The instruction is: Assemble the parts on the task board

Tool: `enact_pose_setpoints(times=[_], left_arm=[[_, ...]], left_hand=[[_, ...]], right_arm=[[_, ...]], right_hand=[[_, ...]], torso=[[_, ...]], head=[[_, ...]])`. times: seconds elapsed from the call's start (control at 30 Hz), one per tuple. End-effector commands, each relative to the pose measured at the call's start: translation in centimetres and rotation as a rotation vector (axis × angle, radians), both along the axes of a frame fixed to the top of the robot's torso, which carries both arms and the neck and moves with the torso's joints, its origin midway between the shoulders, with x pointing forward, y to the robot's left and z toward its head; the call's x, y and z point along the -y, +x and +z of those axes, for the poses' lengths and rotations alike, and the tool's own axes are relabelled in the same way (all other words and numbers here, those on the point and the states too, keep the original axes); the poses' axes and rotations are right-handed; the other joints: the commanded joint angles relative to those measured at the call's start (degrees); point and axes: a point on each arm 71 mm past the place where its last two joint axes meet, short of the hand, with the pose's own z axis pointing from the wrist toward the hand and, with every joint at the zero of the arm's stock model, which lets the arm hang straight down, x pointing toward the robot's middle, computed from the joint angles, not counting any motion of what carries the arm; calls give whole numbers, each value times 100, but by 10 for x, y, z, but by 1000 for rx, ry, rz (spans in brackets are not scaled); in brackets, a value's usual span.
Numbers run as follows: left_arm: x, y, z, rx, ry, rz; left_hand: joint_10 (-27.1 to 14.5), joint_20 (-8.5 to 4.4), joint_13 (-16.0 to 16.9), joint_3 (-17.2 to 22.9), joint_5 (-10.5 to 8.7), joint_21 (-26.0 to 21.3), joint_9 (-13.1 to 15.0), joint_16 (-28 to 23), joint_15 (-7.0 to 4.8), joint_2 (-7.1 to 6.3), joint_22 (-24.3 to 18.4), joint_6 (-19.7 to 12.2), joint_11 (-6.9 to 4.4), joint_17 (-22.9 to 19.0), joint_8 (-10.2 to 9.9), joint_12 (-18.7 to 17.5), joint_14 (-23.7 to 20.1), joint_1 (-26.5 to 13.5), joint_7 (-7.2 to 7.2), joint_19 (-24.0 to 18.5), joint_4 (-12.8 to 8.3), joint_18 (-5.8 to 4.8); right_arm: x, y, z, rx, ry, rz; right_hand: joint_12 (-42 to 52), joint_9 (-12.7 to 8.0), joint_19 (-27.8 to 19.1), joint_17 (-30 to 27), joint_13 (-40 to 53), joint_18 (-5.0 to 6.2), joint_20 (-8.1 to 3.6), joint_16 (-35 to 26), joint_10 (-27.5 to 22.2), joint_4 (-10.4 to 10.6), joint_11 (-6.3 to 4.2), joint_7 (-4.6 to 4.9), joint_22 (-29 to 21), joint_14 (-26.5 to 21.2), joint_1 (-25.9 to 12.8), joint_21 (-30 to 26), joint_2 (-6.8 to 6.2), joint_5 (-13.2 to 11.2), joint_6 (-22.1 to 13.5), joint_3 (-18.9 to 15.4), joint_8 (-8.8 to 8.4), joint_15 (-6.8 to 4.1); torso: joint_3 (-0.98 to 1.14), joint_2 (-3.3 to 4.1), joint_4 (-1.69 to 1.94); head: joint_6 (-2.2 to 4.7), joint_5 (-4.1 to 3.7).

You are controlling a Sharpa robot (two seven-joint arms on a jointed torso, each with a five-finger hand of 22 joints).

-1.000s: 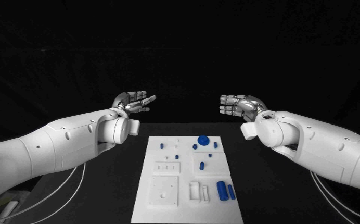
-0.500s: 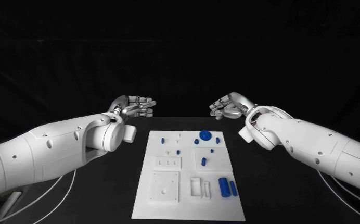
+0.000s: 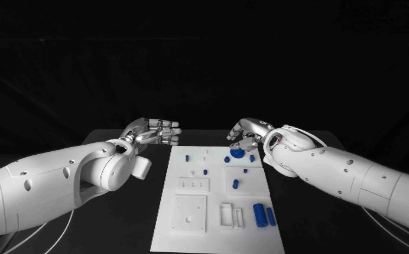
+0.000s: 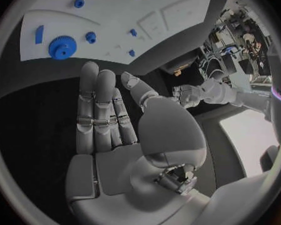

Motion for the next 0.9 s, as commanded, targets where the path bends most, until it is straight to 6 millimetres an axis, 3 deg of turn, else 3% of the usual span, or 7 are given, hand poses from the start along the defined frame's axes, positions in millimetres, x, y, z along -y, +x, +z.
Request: enact_pose_setpoints(times=[0.03, 0.23, 0.53, 0.9], left_arm=[[8, -7, 8, 27, -19, -72], [13, -13, 16, 39, -26, -94], [15, -15, 19, 46, -27, -102], [15, -14, 19, 44, -25, -101]], left_hand=[[23, 9, 6, -3, -19, 25, 8, -17, 17, -4, 5, 7, -8, 4, 33, 26, 2, -46, 14, -39, -28, -26], [26, 18, 6, -13, -17, 37, 7, -16, 24, -11, 2, -2, -1, 4, 33, 26, -13, -59, 27, -57, -35, -23], [25, 22, 6, -17, -18, 41, 7, -15, 27, -12, -1, -8, 2, 4, 33, 27, -17, -71, 33, -62, -32, -21], [23, 26, 6, -19, -17, 49, 7, -14, 28, -10, -7, -12, 5, 5, 33, 27, -19, -80, 39, -66, -35, -18]], right_arm=[[-4, 0, -5, 62, -152, -1], [-9, 0, -12, 76, -201, -4], [-11, -1, -20, 74, -251, -8], [-12, -1, -22, 95, -274, -24]], right_hand=[[21, 4, 42, 19, 9, -38, -18, 162, -63, 4, 5, -26, 132, -32, 37, 52, -56, -47, -2, 30, 21, -9], [19, 3, 83, -52, 8, -8, -2, 315, -108, 21, 14, -32, 312, -69, 100, -18, -84, -132, -16, 3, 19, 1], [19, 3, 193, -171, 8, 5, 14, 435, -136, 21, 24, -26, 731, -90, 151, -308, -95, -180, -26, -21, 20, 15], [19, 2, 256, -181, 8, 27, 16, 516, -132, 28, 28, -17, 1126, -105, 164, -501, -178, -289, -25, 270, 19, 18]], torso=[[-1, 171, 92], [-2, 291, 126], [-21, 427, 152], [-30, 503, 155]], head=[[46, -51], [112, -81], [129, -148], [148, -175]])
